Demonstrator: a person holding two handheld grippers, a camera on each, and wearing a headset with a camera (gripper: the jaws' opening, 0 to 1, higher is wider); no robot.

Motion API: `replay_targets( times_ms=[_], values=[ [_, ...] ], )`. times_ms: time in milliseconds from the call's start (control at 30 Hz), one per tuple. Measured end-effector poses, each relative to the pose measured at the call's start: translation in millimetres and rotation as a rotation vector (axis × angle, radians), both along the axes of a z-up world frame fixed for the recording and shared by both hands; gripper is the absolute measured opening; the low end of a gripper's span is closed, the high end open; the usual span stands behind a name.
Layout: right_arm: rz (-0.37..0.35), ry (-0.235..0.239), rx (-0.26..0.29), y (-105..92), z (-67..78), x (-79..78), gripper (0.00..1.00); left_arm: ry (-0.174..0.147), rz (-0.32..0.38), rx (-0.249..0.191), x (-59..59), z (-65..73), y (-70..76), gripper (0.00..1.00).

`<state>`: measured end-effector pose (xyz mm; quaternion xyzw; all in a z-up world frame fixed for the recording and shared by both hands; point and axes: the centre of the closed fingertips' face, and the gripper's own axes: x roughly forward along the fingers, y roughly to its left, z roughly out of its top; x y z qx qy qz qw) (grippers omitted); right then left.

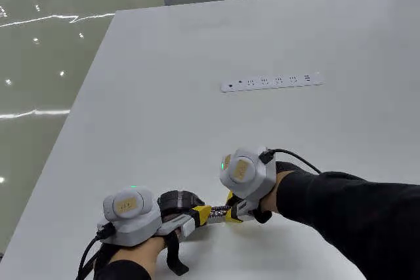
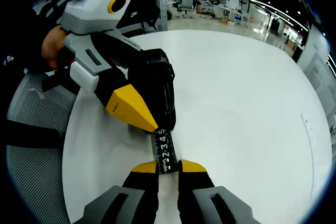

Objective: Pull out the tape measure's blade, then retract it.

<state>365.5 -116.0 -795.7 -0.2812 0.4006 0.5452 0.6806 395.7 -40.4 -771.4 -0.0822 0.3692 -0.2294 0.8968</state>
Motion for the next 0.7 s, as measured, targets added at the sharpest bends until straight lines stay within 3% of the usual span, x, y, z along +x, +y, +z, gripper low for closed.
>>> replay_targets(
  times_ms=[100, 200, 433, 500, 700],
  values=[
    [0.022, -0.017, -0.005, 0.5, -0.3, 0.0, 0.08, -0.001, -0.001, -0.001, -0.6, 0.6, -0.5, 0.60],
    [-0.007, 0.000, 0.020, 0.5, -0.1, 1.9, 0.09, -0.001, -0.003, -0.003, -1.1, 0.4, -0.8, 0.60],
    [-0.007, -0.015, 0.015, 1.2, -0.1, 3.4, 0.08, -0.002, -0.002, 0.007, -0.6, -1.4, -0.9, 0.60],
    [-0.015, -0.020, 0.021, 3.3, -0.9, 3.7, 0.08, -0.001, -0.017, 0.050, -1.6, -1.6, -2.1, 0.60],
    [-0.011, -0.024, 0.028, 3.8, -0.9, 3.9, 0.08, 0.005, -0.008, 0.028, -1.9, -1.1, -1.6, 0.59]
  ],
)
